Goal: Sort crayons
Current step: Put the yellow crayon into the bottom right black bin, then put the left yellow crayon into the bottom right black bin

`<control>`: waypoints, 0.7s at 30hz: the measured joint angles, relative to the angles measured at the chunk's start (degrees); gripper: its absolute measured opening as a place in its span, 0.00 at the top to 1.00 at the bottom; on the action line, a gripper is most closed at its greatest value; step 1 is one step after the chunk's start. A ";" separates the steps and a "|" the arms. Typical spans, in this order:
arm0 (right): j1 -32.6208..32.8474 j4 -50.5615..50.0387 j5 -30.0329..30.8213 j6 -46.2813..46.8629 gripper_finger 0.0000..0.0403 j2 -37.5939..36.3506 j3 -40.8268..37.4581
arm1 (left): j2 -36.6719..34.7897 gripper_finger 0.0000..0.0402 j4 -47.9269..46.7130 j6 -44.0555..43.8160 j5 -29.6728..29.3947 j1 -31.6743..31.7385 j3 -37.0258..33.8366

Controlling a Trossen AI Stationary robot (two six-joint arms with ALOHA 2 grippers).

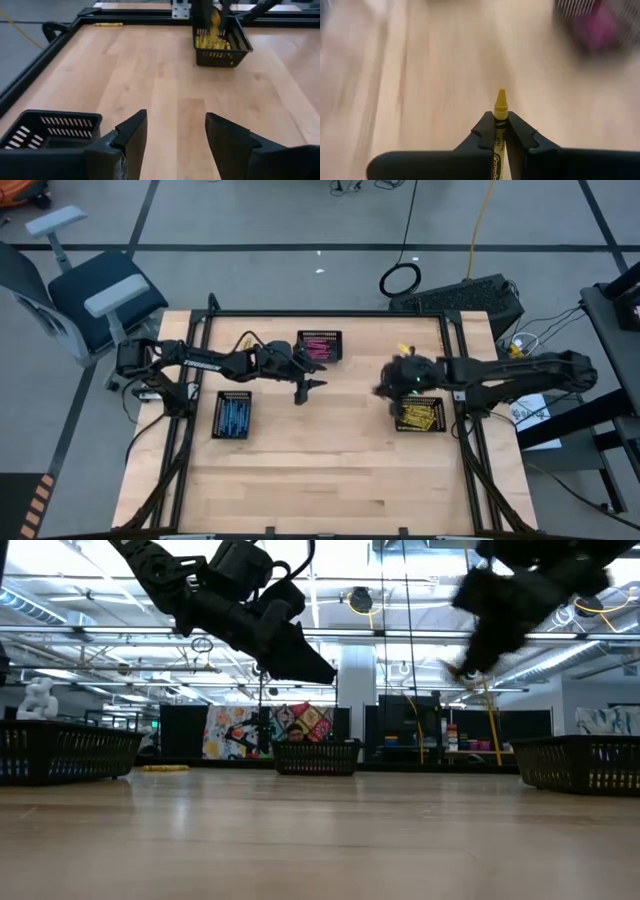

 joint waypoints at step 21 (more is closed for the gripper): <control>12.93 -41.88 2.91 18.61 0.81 -1.10 -0.04 | -0.23 0.50 1.17 0.92 -2.51 0.00 0.00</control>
